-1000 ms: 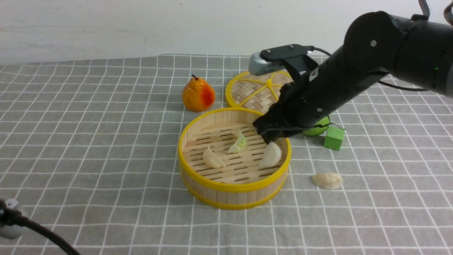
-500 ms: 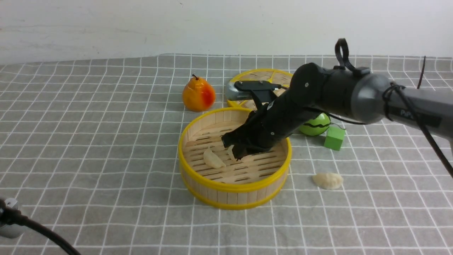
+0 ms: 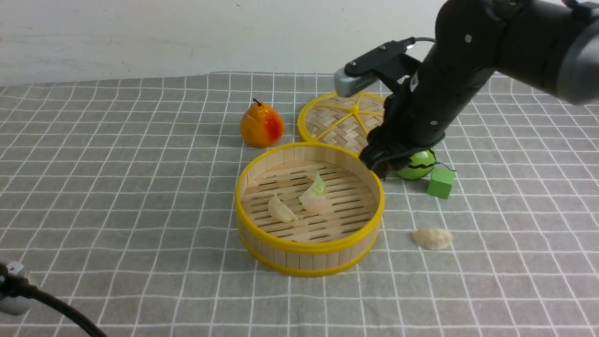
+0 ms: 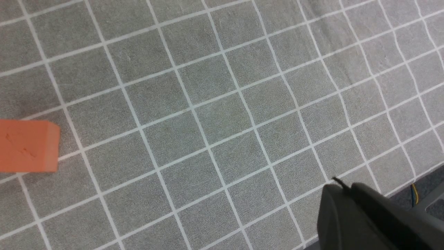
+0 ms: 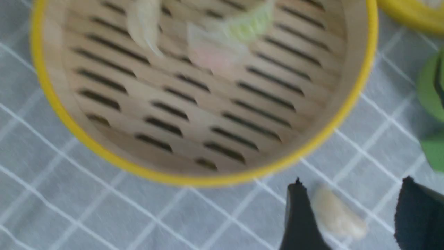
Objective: Put the dumplings into the steamer on the table with the grey tablecloth.
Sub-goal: 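Reach for and grasp a dumpling lying on the table beside the steamer, then place the dumpling in the bamboo steamer basket with the right gripper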
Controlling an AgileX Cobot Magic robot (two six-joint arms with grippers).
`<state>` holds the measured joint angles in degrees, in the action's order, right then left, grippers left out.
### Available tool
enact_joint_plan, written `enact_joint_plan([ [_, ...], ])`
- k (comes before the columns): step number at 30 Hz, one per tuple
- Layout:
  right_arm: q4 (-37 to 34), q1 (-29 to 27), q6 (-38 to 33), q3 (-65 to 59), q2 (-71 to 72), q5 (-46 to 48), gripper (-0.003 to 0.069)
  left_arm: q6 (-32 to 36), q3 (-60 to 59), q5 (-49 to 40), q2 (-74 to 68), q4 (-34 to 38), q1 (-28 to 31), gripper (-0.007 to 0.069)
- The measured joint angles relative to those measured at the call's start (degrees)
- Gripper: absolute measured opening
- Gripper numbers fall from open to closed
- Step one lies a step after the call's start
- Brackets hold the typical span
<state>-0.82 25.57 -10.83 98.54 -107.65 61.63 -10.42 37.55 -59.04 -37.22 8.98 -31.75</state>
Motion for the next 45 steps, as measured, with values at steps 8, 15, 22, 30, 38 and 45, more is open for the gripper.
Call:
enact_joint_plan([
  [8, 2.7, -6.1, -1.5, -9.4, -3.6, -1.7, 0.0461, 0.0, 0.0, 0.0, 0.0, 0.0, 0.0, 0.0022],
  [15, 3.0, -8.1, -8.0, -10.4, -10.2, -6.7, 0.0464, 0.0, 0.0, 0.0, 0.0, 0.0, 0.0, 0.002],
  [22, 1.7, -8.1, -13.3, -10.5, -11.8, -9.8, 0.0458, 0.0, 0.0, 0.0, 0.0, 0.0, 0.0, 0.0022],
  [30, 1.5, -8.1, -14.3, -10.5, -11.8, -8.5, 0.0225, 0.0, 0.0, 0.0, 0.0, 0.0, 0.0, 0.0027],
  [38, 0.0, -7.7, -12.4, -2.6, -11.7, 0.3, 0.0221, 0.0, 0.0, 0.0, 0.0, 0.0, 0.0, 0.0034],
  [45, -11.5, -4.5, -6.5, 7.5, -9.6, 0.8, 0.0221, 0.0, 0.0, 0.0, 0.0, 0.0, 0.0, 0.0037],
])
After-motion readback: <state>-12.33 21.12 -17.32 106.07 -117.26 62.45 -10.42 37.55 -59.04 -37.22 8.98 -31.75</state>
